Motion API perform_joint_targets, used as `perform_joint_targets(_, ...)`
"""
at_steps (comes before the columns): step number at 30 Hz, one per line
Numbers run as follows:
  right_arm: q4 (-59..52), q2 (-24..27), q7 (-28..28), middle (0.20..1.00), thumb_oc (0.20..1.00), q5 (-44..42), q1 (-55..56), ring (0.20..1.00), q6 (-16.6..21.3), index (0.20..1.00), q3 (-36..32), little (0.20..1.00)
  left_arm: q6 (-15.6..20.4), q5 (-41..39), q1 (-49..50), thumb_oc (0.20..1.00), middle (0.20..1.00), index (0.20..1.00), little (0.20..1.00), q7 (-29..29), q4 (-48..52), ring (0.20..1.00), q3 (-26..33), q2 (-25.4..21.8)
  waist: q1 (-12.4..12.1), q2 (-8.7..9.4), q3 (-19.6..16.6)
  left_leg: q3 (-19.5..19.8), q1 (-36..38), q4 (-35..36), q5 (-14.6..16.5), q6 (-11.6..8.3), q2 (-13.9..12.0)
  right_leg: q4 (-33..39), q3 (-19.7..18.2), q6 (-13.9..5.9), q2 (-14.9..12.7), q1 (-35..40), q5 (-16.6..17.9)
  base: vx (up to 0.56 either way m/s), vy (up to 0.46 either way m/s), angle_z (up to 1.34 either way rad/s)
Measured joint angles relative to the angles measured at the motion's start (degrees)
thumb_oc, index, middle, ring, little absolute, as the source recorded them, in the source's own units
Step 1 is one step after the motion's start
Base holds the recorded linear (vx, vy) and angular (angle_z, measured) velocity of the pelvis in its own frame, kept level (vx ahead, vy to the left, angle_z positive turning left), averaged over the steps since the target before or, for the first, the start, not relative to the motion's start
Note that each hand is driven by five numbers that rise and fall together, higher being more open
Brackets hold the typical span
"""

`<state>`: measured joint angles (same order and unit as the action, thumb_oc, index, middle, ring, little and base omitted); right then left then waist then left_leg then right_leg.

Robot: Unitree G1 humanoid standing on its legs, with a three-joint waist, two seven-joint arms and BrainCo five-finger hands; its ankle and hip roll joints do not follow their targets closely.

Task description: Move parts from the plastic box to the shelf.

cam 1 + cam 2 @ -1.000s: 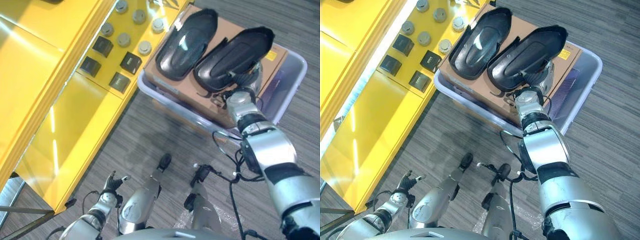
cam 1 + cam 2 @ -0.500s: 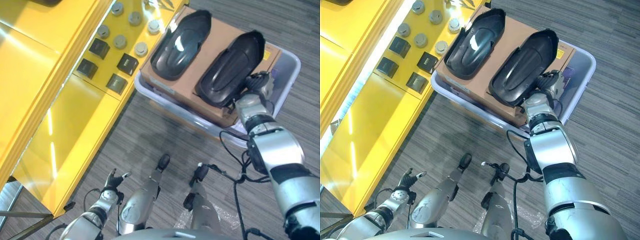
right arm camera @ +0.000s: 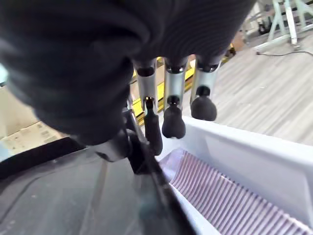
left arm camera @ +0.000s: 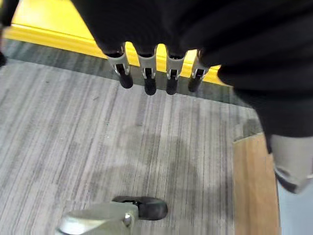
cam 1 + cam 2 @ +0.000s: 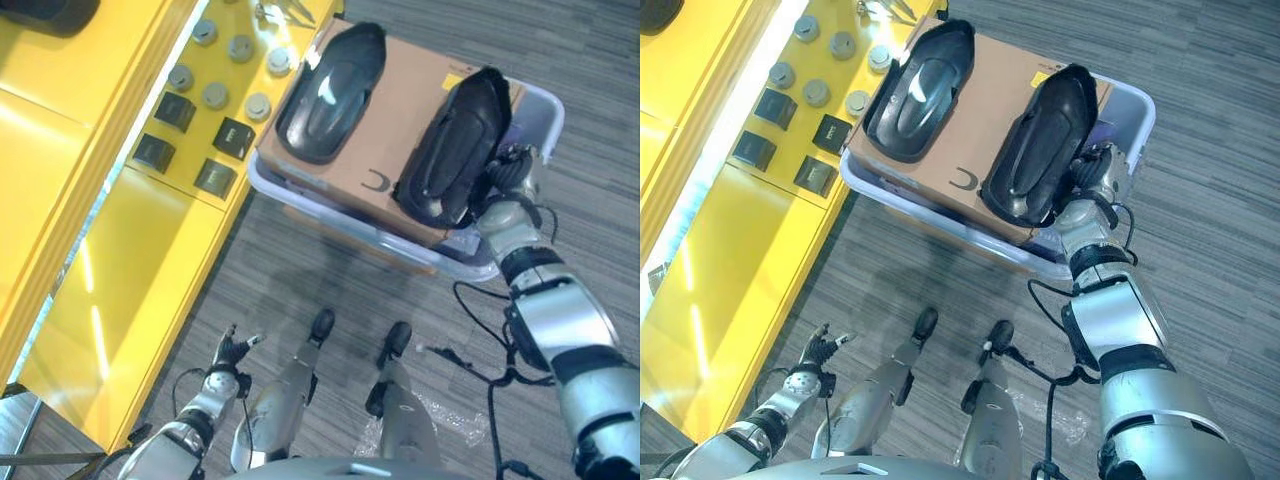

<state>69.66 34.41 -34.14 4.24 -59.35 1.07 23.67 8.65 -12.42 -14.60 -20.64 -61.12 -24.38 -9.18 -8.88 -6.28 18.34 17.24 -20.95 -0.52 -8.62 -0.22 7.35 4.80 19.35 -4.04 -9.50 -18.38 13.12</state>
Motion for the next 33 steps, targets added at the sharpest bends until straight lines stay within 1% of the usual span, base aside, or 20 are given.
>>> perform_joint_targets(1, -1.0, 0.4, 0.3, 0.200, 0.200, 1.0, 0.4, 0.200, -0.1, 0.200, 0.5, 0.200, 0.9, 0.0, -0.1, 1.000, 1.000, 1.000, 1.000, -0.4, 1.7, 1.000, 0.2, -0.5, 0.2, 0.01, 0.0, 0.0, 0.1, 0.0, 0.0, 0.00, 0.0, 0.0, 0.0, 0.00, 0.0, 0.1, 0.0, -0.01, -0.049, -0.05)
perform_joint_targets(3, -4.3, 1.4, 0.5, 0.200, 0.200, 3.2, 1.7, 0.200, -0.2, 0.200, 0.5, 0.200, 1.2, 0.0, -0.1, 1.000, 1.000, 1.000, 1.000, -0.5, 6.3, 1.000, 1.4, -1.9, 0.8, 0.07, 0.0, 0.0, 0.0, 0.1, 0.0, 0.02, -0.2, 0.0, -0.1, 0.03, 0.2, 0.0, 0.0, -0.01, -0.028, -0.01)
perform_joint_targets(4, -5.8, 2.2, 0.6, 0.200, 0.200, 4.7, 2.4, 0.200, -0.2, 0.200, 1.0, 0.200, 1.5, 0.0, 0.1, 1.000, 1.000, 1.000, 1.000, -0.8, 9.0, 1.000, 1.9, -2.7, 0.7, 0.08, 0.0, -0.1, 0.1, 0.2, 0.0, 0.01, -0.3, 0.0, -0.1, 0.08, 0.3, -0.1, 0.1, -0.02, -0.032, -0.01)
perform_joint_targets(5, -5.8, 2.2, 0.6, 0.200, 0.200, 4.8, 2.4, 0.200, -0.2, 0.200, 1.0, 0.200, 1.5, 0.0, 0.1, 1.000, 1.000, 1.000, 1.000, -0.8, 9.1, 1.000, 1.9, -2.7, 0.7, 0.08, 0.0, -0.1, 0.1, 0.2, 0.0, 0.01, -0.3, 0.0, -0.1, 0.08, 0.3, -0.1, 0.1, -0.02, -0.049, -0.06)
perform_joint_targets(6, -6.5, 2.4, 0.6, 0.200, 0.200, 7.7, 2.9, 0.200, -0.4, 0.200, 1.0, 0.200, 2.6, 0.0, 0.4, 1.000, 1.000, 1.000, 1.000, -1.8, 14.3, 1.000, 2.0, -4.5, 0.8, 0.13, 0.1, -0.2, 0.1, 0.3, 0.0, -0.01, -0.5, 0.0, -0.3, 0.09, 0.5, -0.3, 0.2, 0.00, -0.023, -0.07)
perform_joint_targets(9, -10.0, 3.5, 0.8, 0.200, 0.200, 10.0, 3.8, 0.200, -1.1, 0.200, 1.0, 0.200, 2.4, 0.2, 1.1, 1.000, 1.000, 1.000, 1.000, -1.9, 22.4, 1.000, 2.3, -7.1, 0.8, 0.17, 0.1, -0.3, 0.1, 0.8, -0.3, -0.12, -0.9, 0.0, -0.4, 0.19, 0.8, -0.5, 0.3, 0.00, -0.043, -0.04)
perform_joint_targets(11, -13.4, 5.6, 0.8, 0.200, 0.200, 11.9, 5.2, 0.200, -1.3, 0.200, 0.8, 0.200, 2.5, 0.3, 2.2, 1.000, 1.000, 1.000, 1.000, -1.9, 32.0, 1.000, 2.5, -9.6, 0.2, 0.17, 0.1, -0.2, 0.1, 0.8, -0.3, -0.16, -1.1, 0.0, -0.3, 0.21, 0.9, -0.5, 0.3, -0.01, -0.040, 0.00)
perform_joint_targets(13, -16.1, 7.0, 0.8, 0.200, 0.200, 13.3, 5.5, 0.200, -1.4, 0.200, 0.3, 0.200, 2.7, 0.4, 2.1, 1.000, 1.000, 1.000, 1.000, -1.9, 40.8, 1.000, 4.9, -12.0, 0.0, 0.19, 0.1, -0.2, 0.3, 0.8, -0.3, -0.17, -1.1, 0.0, -0.2, 0.21, 1.0, -0.3, 0.3, -0.01, -0.038, 0.00)
perform_joint_targets(14, -16.8, 7.1, 0.8, 0.200, 0.200, 13.8, 5.6, 0.200, -1.4, 0.200, 0.3, 0.200, 2.7, 0.4, 1.9, 1.000, 1.000, 1.000, 1.000, -1.9, 43.2, 1.000, 5.8, -12.9, 0.0, 0.21, 0.2, -0.2, 0.7, 0.9, -0.3, -0.17, -1.2, 0.0, -0.2, 0.21, 1.0, 0.0, 0.3, -0.01, -0.037, 0.00)
perform_joint_targets(18, -18.0, 6.7, 0.8, 0.200, 0.200, 14.2, 5.7, 0.200, -1.5, 0.200, -0.1, 0.200, 3.0, 1.4, 0.9, 1.000, 1.000, 1.000, 1.000, -1.9, 46.1, 1.000, 8.1, -13.0, -0.1, 0.45, 0.3, -0.3, 1.6, 1.8, -0.4, -0.24, -1.3, 0.0, -0.3, 0.03, 1.0, 0.5, 0.1, 0.00, 0.000, 0.00)
perform_joint_targets(23, -25.7, 6.6, 0.1, 0.200, 0.200, 16.5, 7.1, 0.200, -2.6, 0.200, -2.2, 0.200, 2.8, 0.2, 1.1, 1.000, 1.000, 1.000, 1.000, -1.6, 51.9, 1.000, 8.4, -12.5, -0.1, 1.54, 1.0, -0.2, 1.2, 1.8, -0.4, -0.35, -1.5, 0.0, -0.2, 0.18, 1.2, 0.1, 0.0, 0.00, -0.006, 0.00)
perform_joint_targets(27, -33.1, 6.9, -0.1, 0.200, 0.200, 18.8, 7.2, 0.200, -2.7, 0.200, -2.4, 0.200, 2.8, -4.7, -0.7, 1.000, 1.000, 1.000, 1.000, -0.2, 54.2, 1.000, 7.9, -12.2, 0.0, 1.67, 1.1, -0.1, 1.2, 1.8, -0.4, -0.41, -1.7, 0.0, -0.3, 0.23, 1.5, 0.2, 0.0, 0.01, -0.016, 0.01)
perform_joint_targets(28, -36.3, 6.9, -0.1, 0.200, 0.200, 20.1, 7.2, 0.200, -2.6, 0.200, -2.3, 0.200, 2.7, -7.7, -2.0, 1.000, 1.000, 1.000, 1.000, 0.8, 55.0, 1.000, 7.6, -12.2, 0.1, 1.68, 1.1, 0.0, 1.3, 1.8, -0.3, -0.53, -1.8, 0.0, -0.3, 0.23, 1.6, 0.3, 0.0, 0.02, -0.030, 0.00)
perform_joint_targets(29, -38.0, 6.9, -0.1, 0.200, 0.200, 20.9, 7.2, 0.200, -2.5, 0.200, -2.3, 0.200, 2.7, -9.0, -2.8, 1.000, 1.000, 1.000, 1.000, 1.3, 55.6, 1.000, 7.2, -12.2, 0.1, 1.72, 1.1, 0.0, 1.5, 1.8, -0.2, -0.61, -1.9, 0.0, -0.3, 0.23, 1.7, 0.5, 0.0, 0.02, -0.036, -0.01)
perform_joint_targets(32, -41.8, 7.2, 0.4, 0.200, 0.200, 21.7, 7.1, 0.200, -2.5, 0.200, -1.8, 0.200, 2.7, -13.2, -5.6, 1.000, 1.000, 1.000, 1.000, 3.5, 55.8, 1.000, 4.8, -12.3, 0.5, 1.83, 1.2, -0.1, 2.8, 1.8, -0.1, -0.74, -2.0, 0.0, -1.0, 0.22, 1.8, 1.7, 0.0, 0.04, -0.025, -0.04)
perform_joint_targets(33, -43.2, 7.3, 0.8, 0.200, 0.200, 23.1, 7.1, 0.200, -2.5, 0.200, -1.7, 0.200, 2.5, -15.6, -6.8, 1.000, 1.000, 1.000, 1.000, 4.3, 55.9, 1.000, 3.5, -12.4, 0.8, 2.05, 1.3, -0.4, 3.9, 1.9, 0.1, -0.67, -2.0, 0.0, -1.6, 0.08, 1.8, 2.6, -0.2, 0.04, -0.016, -0.11)
